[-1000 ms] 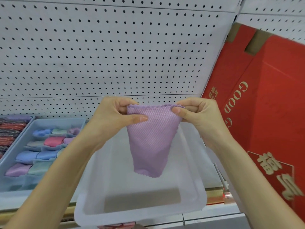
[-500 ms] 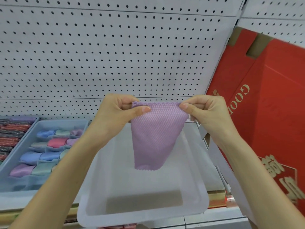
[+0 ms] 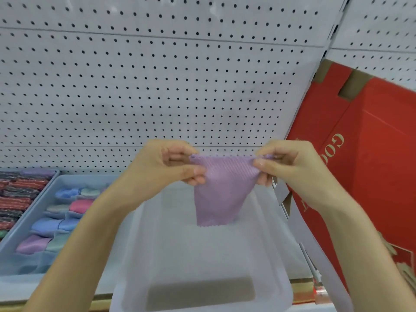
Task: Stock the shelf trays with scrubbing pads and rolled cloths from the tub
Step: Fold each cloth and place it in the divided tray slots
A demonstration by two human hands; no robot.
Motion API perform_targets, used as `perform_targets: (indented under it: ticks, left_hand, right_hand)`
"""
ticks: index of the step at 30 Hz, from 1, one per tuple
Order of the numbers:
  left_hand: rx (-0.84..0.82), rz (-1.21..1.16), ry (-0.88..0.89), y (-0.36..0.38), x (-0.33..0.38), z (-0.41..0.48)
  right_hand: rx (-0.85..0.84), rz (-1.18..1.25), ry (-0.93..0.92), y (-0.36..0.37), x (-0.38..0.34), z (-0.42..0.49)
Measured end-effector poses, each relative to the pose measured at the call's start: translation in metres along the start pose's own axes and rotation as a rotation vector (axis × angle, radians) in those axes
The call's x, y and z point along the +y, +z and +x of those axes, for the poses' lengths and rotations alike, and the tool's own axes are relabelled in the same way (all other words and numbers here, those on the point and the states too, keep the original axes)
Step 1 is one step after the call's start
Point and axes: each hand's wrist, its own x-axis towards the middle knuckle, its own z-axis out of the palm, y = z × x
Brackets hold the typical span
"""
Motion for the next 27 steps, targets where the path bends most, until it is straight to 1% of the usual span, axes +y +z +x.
perform_targets:
  ticks: [3,4,5,7,9,12,15,17,20,22,25,27]
  left_hand:
    - [-0.171,-0.126,0.161,-0.011,0.025,-0.013]
    - [-0.209,-0.166,0.202,-0.011,0.029,-0.012]
    - [-0.217,-0.206,0.23,-0.008,0.032,-0.007]
    - [-0.187,-0.294,0.249,0.003,0.03,0.007]
    - [-0.152,-0.397,0.223,0.017,0.026,0.021]
    - [-0.068,-0.553,0.166,0.033,0.025,0.032]
    - [0.01,-0.69,0.084,0.04,0.03,0.032]
    - [0.037,-0.716,-0.009,0.04,0.029,0.031]
    - [0.002,-0.684,-0.116,0.041,0.021,0.034]
    - [-0.044,-0.714,-0.106,0.042,0.013,0.036]
    - [-0.106,-0.839,-0.107,0.038,-0.006,0.039]
    - [-0.132,-0.87,-0.112,0.035,-0.019,0.035]
  right_hand:
    - [-0.329,0.211,-0.103,-0.016,-0.022,-0.008]
    - [-0.402,0.235,-0.136,-0.015,-0.027,-0.006]
    - [-0.421,0.224,-0.176,-0.011,-0.03,0.0]
    - [-0.329,0.209,-0.246,0.007,-0.032,0.017]
    - [-0.213,0.282,-0.303,0.026,-0.033,0.031]
    - [-0.096,0.341,-0.312,0.041,-0.036,0.043]
    - [-0.086,0.264,-0.32,0.044,-0.042,0.047]
    - [-0.078,0.209,-0.307,0.045,-0.044,0.049]
    - [-0.013,0.167,-0.261,0.046,-0.042,0.052]
    - [0.045,0.118,-0.221,0.047,-0.041,0.054]
    - [0.163,0.119,-0.134,0.046,-0.041,0.058]
    - [0.196,0.133,-0.143,0.046,-0.042,0.062]
